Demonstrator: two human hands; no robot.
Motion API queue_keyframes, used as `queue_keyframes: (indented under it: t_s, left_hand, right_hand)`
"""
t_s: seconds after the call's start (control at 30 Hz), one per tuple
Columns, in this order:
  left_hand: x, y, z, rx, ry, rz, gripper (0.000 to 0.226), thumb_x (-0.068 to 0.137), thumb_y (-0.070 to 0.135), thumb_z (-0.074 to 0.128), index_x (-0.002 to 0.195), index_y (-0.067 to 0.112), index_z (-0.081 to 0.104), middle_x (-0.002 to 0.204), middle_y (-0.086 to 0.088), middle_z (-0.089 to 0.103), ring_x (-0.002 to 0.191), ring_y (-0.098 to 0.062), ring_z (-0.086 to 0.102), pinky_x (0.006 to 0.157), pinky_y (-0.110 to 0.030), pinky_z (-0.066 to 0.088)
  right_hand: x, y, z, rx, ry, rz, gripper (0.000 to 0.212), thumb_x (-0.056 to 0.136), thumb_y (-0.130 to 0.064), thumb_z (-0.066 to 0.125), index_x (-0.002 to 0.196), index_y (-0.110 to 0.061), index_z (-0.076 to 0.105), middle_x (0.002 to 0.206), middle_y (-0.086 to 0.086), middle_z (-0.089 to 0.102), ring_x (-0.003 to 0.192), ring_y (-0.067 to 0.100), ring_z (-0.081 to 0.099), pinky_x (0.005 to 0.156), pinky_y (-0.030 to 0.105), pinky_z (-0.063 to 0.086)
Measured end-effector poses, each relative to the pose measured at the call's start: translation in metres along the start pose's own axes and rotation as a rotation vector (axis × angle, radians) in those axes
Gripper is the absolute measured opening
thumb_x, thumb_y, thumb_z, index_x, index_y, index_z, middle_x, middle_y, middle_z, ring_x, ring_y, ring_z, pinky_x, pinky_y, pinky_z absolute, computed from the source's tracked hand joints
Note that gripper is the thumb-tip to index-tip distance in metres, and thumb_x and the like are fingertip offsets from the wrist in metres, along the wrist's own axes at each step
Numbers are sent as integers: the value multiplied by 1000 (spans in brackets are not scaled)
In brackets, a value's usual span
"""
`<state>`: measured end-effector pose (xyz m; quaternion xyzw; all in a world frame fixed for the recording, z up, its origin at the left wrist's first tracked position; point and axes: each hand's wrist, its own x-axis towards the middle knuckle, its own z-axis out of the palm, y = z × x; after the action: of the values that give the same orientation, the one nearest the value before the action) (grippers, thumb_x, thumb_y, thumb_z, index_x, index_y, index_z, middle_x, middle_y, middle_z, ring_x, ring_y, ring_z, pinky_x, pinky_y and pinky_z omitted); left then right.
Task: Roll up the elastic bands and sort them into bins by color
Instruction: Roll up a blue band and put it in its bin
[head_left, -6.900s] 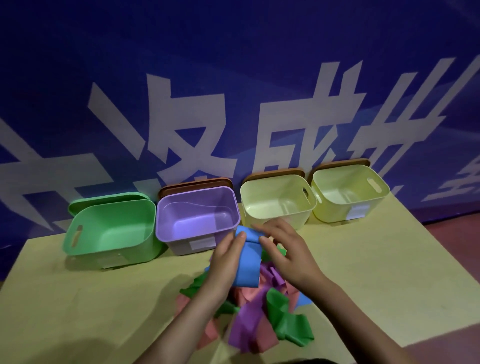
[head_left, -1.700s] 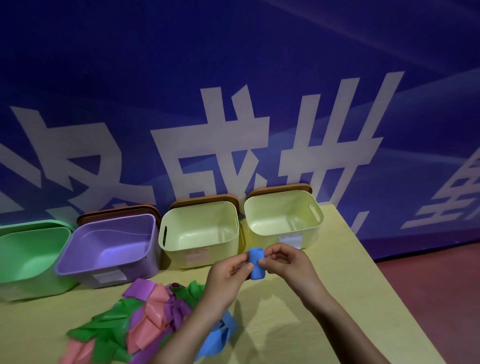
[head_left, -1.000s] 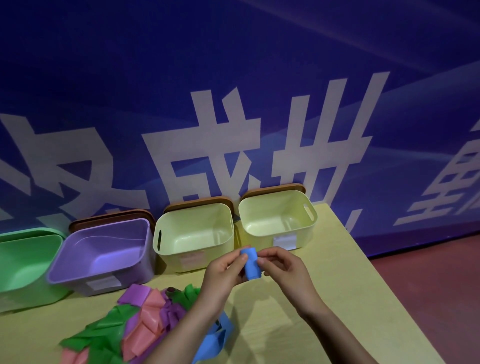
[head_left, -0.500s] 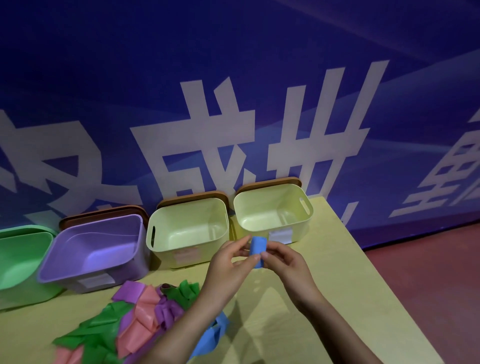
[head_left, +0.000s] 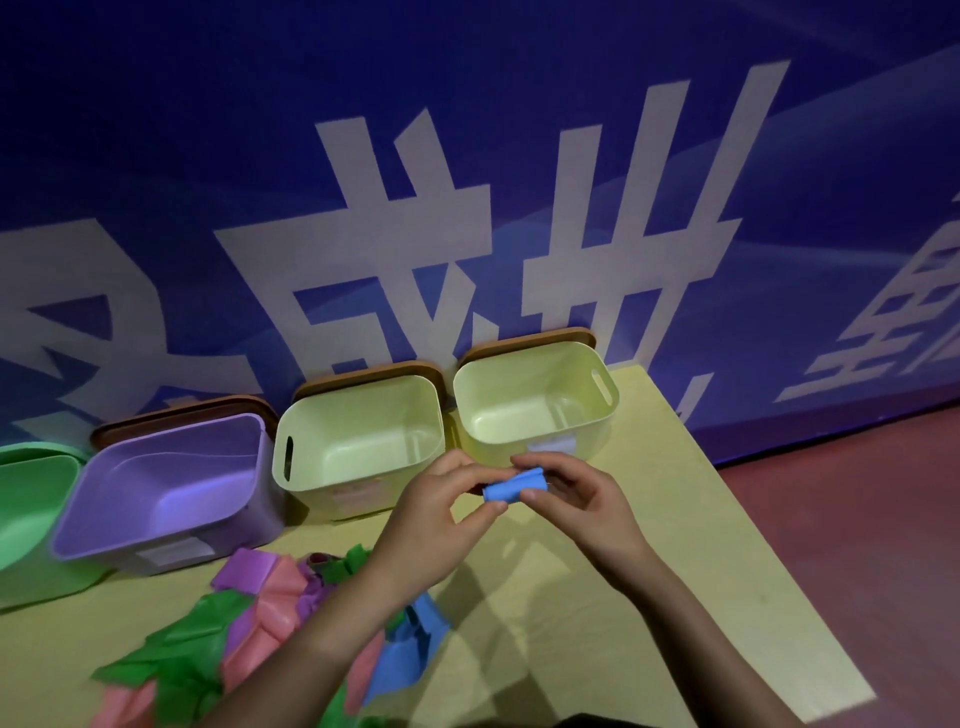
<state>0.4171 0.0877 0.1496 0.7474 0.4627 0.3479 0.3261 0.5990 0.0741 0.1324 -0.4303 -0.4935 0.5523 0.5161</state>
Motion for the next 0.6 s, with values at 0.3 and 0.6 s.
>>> queue_keyframes:
  t_s: [0.3, 0.6]
  left_hand:
    - [5, 0, 7, -386, 47, -170, 17, 76, 10, 75, 90, 19, 71, 87, 6, 70, 80, -5, 66, 72, -15, 49]
    - [11, 8, 5, -590, -39, -184, 29, 73, 28, 69, 92, 6, 65, 78, 10, 66, 74, -3, 60, 68, -15, 46]
  right_hand:
    - [5, -5, -8, -362, -10, -233, 19, 82, -31, 62, 91, -19, 74, 88, -10, 72, 84, 7, 66, 74, 13, 46]
    - [9, -9, -3, -250, 30, -240, 12, 83, -27, 59, 86, -25, 70, 83, -17, 69, 78, 1, 61, 70, 12, 43]
